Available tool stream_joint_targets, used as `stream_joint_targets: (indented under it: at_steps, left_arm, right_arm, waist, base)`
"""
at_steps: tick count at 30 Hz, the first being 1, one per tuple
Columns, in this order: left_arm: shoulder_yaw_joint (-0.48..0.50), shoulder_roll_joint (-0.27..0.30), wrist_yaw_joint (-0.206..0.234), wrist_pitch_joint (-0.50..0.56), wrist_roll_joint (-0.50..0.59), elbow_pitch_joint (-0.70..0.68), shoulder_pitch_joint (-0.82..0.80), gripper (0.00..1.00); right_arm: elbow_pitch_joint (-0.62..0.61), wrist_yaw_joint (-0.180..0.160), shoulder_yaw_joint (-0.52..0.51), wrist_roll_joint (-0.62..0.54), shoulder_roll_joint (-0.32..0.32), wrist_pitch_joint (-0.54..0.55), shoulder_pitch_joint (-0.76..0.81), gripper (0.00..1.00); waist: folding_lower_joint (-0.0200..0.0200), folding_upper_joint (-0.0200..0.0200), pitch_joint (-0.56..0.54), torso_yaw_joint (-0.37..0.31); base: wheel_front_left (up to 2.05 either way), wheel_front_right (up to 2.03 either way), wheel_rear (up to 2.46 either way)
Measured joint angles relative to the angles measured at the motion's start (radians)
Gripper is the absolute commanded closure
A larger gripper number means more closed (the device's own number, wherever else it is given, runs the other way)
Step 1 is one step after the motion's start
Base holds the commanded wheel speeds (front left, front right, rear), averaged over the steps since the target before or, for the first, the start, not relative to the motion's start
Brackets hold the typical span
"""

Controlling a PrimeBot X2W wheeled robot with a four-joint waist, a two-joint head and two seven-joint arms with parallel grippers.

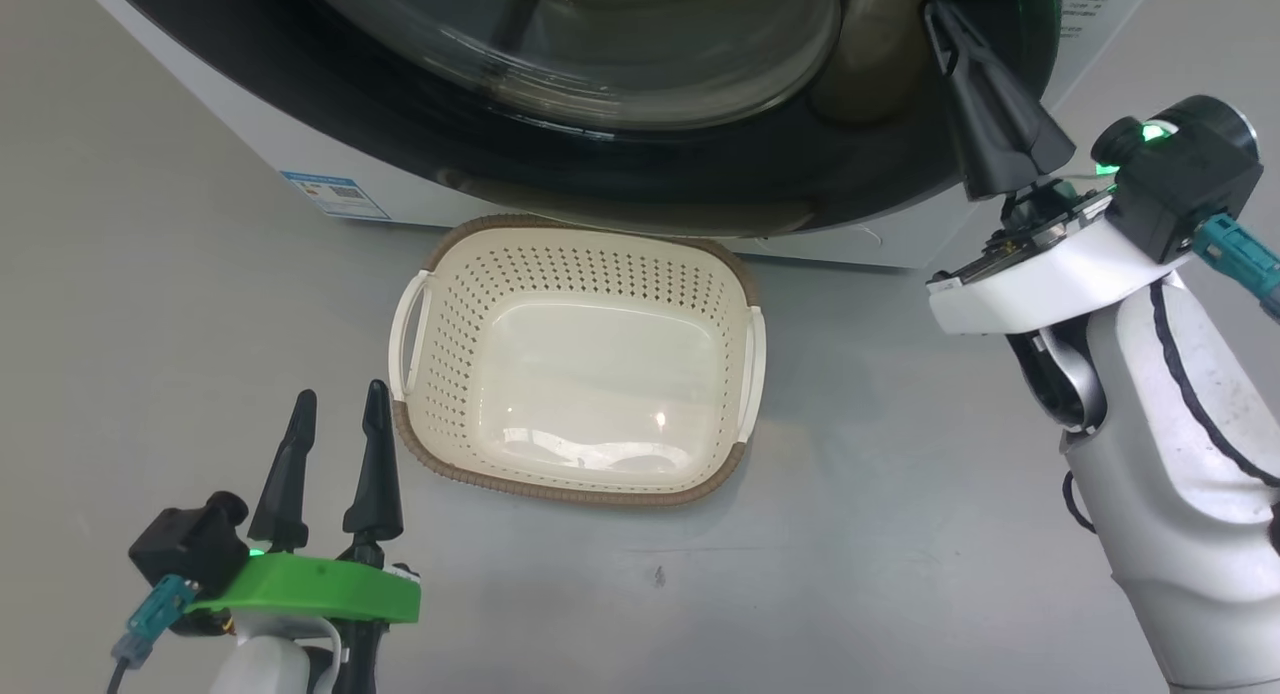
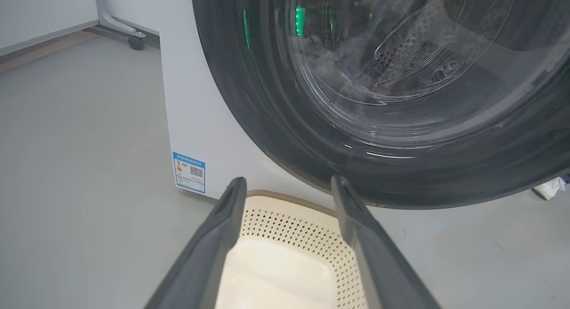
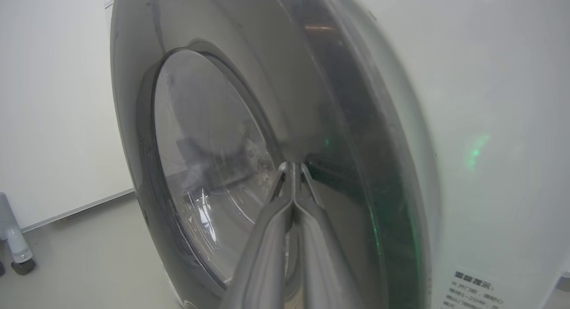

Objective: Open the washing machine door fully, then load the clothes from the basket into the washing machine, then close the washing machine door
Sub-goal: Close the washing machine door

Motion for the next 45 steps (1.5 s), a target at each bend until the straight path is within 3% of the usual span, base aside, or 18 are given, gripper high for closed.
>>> stream_joint_targets:
  at_steps: [15, 34, 35, 36, 37, 43, 45]
  left_arm:
    - [-0.07, -0.002, 0.0, 0.0, -0.011, 0.004, -0.04, 0.0]
    - [-0.029, -0.002, 0.0, 0.0, -0.017, 0.031, -0.041, 0.0]
    - [-0.026, -0.002, 0.0, 0.0, -0.017, 0.032, -0.041, 0.0]
    - [-0.023, -0.002, 0.0, 0.0, -0.016, 0.031, -0.041, 0.0]
    - [-0.02, -0.002, 0.0, 0.0, -0.016, 0.032, -0.041, 0.0]
    - [0.025, -0.003, 0.0, 0.0, -0.016, 0.055, -0.036, 0.0]
    - [0.037, -0.002, 0.0, 0.0, -0.016, 0.069, -0.035, 0.0]
  right_arm:
    - [0.131, 0.009, -0.021, -0.023, -0.06, -0.002, -0.129, 1.0]
    - [0.238, 0.016, -0.017, -0.018, -0.043, 0.0, -0.159, 1.0]
    - [0.237, 0.016, -0.019, -0.018, -0.042, 0.0, -0.156, 0.85]
    - [0.237, 0.016, -0.02, -0.017, -0.042, 0.0, -0.154, 0.85]
    - [0.235, 0.015, -0.023, -0.013, -0.041, 0.0, -0.151, 0.69]
    - [0.199, 0.005, -0.06, 0.002, -0.038, 0.0, -0.082, 0.44]
    - [0.189, 0.0, -0.07, 0.003, -0.038, 0.0, -0.052, 0.18]
  waist:
    - [0.0, 0.0, 0.024, 0.061]
    - [0.0, 0.0, -0.026, 0.074]
    - [0.0, -0.0001, -0.031, 0.071]
    - [0.0, 0.0, -0.037, 0.069]
    - [0.0, 0.0, -0.043, 0.066]
    - [-0.0001, 0.0, -0.086, 0.045]
    - [-0.0001, 0.0, -0.103, 0.037]
  base:
    - [0.0, 0.0, 0.0]
    - [0.0, 0.0, 0.0]
    - [0.0, 0.0, 0.0]
    - [0.0, 0.0, 0.0]
    - [0.0, 0.0, 0.0]
    - [0.0, 0.0, 0.0]
    - [0.0, 0.0, 0.0]
